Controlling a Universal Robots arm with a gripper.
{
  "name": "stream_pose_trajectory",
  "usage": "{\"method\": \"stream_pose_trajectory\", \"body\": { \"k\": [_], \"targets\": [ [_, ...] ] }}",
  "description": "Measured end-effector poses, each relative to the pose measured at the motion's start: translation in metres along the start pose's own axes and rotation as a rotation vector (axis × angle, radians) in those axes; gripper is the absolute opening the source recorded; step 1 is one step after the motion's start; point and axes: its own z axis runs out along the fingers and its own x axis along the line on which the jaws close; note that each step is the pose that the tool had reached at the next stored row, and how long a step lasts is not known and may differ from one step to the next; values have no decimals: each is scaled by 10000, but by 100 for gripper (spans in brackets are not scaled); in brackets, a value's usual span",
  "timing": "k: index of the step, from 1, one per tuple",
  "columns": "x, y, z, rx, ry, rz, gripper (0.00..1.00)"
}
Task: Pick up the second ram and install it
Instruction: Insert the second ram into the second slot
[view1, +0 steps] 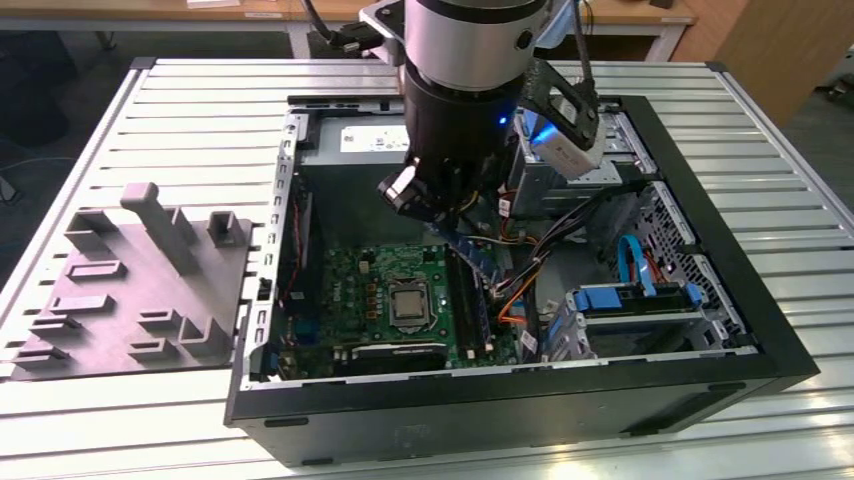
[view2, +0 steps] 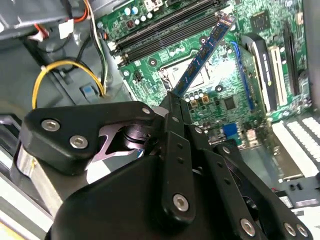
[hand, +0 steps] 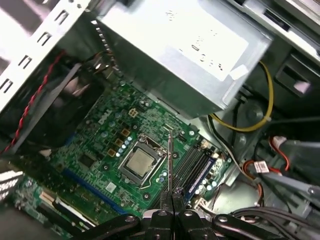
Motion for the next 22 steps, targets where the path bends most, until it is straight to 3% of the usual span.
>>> {"method": "stream_pose_trajectory", "body": {
  "k": [22],
  "targets": [
    [1, -2, 25, 232, -259, 3983, 12]
  ]
}}
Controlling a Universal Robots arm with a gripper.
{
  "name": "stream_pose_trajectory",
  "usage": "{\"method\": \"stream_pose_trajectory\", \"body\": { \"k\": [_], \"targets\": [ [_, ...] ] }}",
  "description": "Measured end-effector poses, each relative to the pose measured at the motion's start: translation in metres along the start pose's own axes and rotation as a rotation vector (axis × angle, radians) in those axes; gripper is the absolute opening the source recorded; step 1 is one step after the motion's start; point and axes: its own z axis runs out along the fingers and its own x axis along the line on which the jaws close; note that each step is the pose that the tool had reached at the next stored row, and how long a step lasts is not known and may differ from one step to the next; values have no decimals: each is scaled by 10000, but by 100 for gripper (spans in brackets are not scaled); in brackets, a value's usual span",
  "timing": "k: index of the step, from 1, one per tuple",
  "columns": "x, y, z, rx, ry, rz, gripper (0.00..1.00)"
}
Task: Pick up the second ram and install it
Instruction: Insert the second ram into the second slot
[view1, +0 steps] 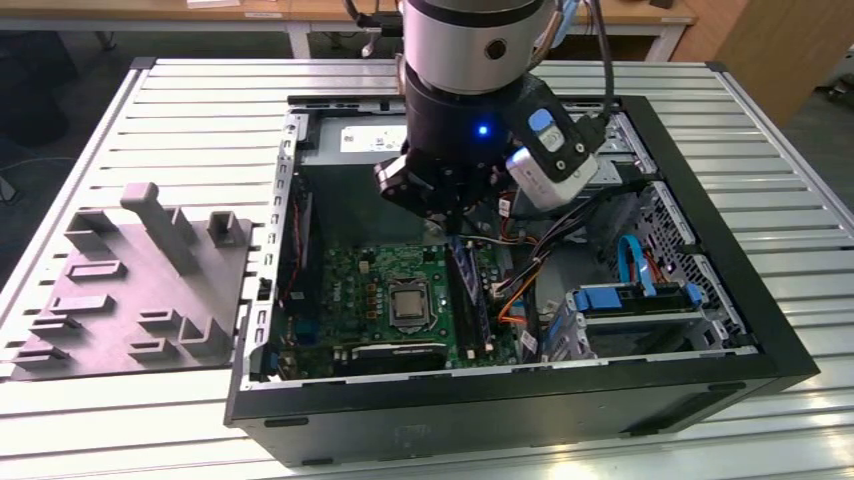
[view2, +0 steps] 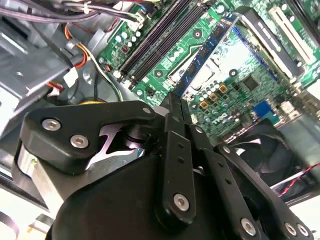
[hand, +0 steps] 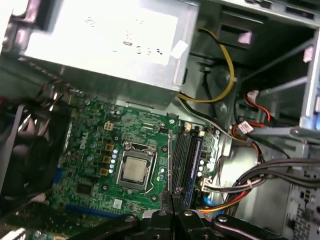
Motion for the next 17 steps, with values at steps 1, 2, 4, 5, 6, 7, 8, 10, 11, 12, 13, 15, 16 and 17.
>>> {"method": "stream_pose_trajectory", "body": {
  "k": [1, 2, 4, 5, 6, 7, 8, 10, 11, 12, 13, 15, 16, 17],
  "targets": [
    [0, 0, 1, 10, -12, 181, 12],
    [0, 0, 3, 20, -24, 358, 12],
    [0, 0, 6, 42, -47, 717, 12],
    [0, 0, 8, 53, -58, 908, 12],
    [1, -1, 9, 64, -70, 1087, 12],
    [1, -1, 11, 75, -82, 1266, 12],
    [1, -1, 13, 86, -93, 1446, 12],
    [1, -1, 19, 106, -116, 1804, 12],
    [1, -2, 24, 116, -129, 1982, 12],
    [2, -2, 30, 125, -140, 2153, 12],
    [2, -2, 33, 130, -144, 2232, 12],
    [2, -2, 33, 133, -145, 2246, 12],
    [2, -2, 33, 133, -144, 2247, 12],
    [2, -2, 34, 133, -145, 2247, 12]
  ]
}}
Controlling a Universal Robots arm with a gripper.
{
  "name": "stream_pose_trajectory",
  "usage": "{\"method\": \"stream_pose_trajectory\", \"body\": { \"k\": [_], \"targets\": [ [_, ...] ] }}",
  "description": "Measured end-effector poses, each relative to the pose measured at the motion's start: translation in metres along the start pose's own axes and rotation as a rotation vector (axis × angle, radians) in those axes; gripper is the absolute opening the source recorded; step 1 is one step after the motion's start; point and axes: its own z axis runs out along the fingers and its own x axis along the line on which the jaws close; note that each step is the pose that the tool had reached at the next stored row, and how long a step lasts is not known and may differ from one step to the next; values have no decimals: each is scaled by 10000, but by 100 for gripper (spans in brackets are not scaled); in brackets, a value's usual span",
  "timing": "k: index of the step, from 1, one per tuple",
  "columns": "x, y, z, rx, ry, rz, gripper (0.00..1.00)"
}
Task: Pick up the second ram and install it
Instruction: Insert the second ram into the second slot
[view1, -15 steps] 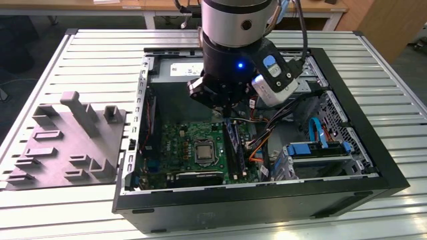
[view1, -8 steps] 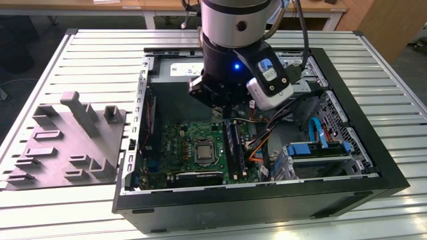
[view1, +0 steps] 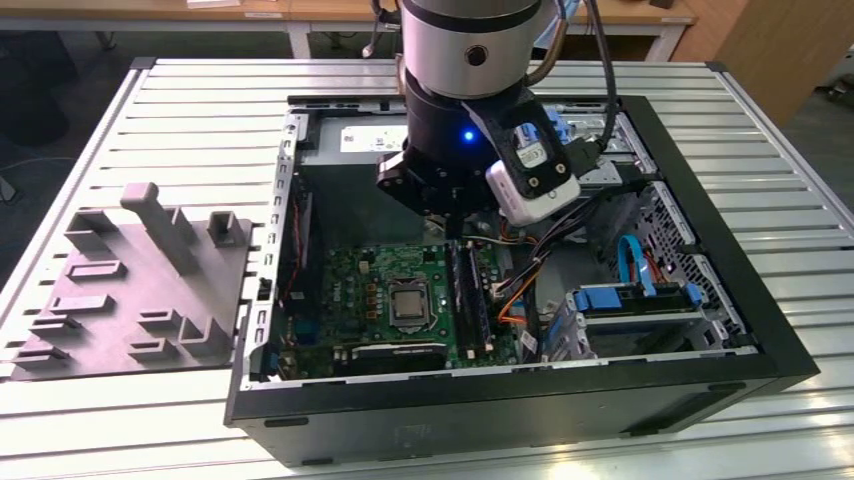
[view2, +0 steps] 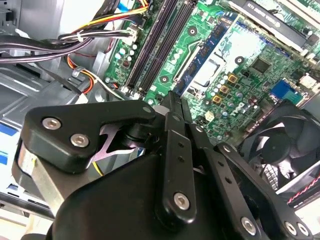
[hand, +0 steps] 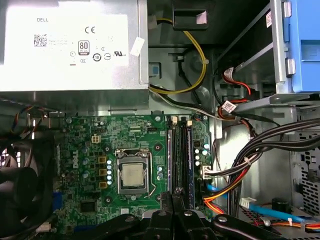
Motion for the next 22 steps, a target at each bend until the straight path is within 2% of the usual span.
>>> {"method": "stream_pose_trajectory", "body": {
  "k": [13, 22],
  "targets": [
    [2, -2, 37, -8, 8, -130, 12],
    [6, -6, 99, -7, 8, -140, 12]
  ]
}}
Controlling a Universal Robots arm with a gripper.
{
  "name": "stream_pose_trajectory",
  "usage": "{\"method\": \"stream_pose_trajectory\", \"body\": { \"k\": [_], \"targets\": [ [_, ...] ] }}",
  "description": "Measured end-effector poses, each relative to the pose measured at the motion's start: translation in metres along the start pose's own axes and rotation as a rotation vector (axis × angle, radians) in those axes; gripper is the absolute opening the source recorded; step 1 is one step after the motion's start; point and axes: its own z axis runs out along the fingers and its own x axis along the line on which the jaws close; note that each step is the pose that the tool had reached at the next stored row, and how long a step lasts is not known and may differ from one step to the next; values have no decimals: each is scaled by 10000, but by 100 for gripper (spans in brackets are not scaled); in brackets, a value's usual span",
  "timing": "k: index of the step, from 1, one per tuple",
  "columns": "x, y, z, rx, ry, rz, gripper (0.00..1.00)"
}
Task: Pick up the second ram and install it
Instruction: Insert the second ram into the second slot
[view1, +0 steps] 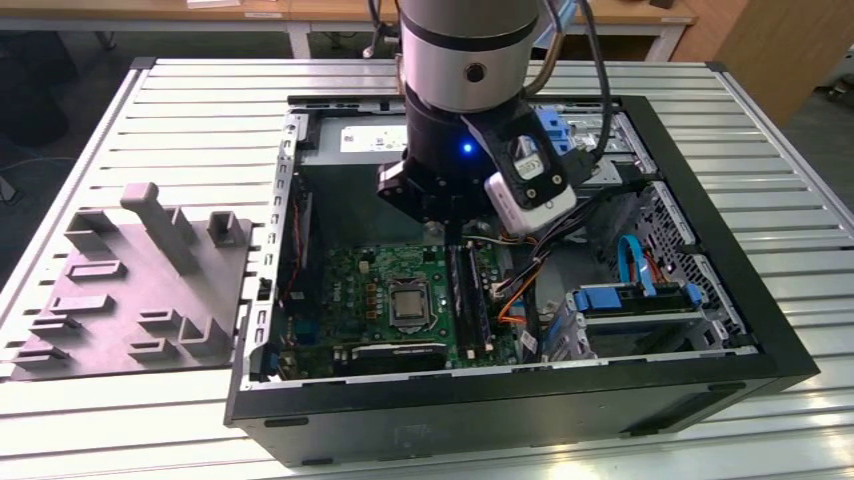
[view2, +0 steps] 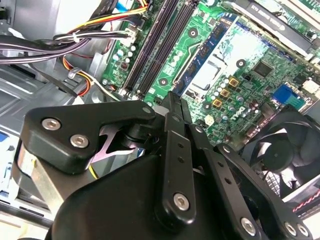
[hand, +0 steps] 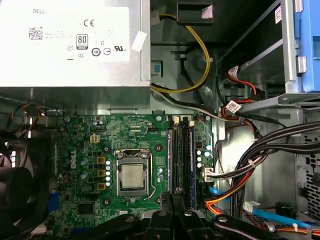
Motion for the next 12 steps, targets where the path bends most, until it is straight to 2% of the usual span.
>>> {"method": "stream_pose_trajectory", "body": {
  "k": [4, 12],
  "targets": [
    [2, -2, 26, -7, 5, -81, 12],
    [9, -10, 154, -9, 9, -133, 12]
  ]
}}
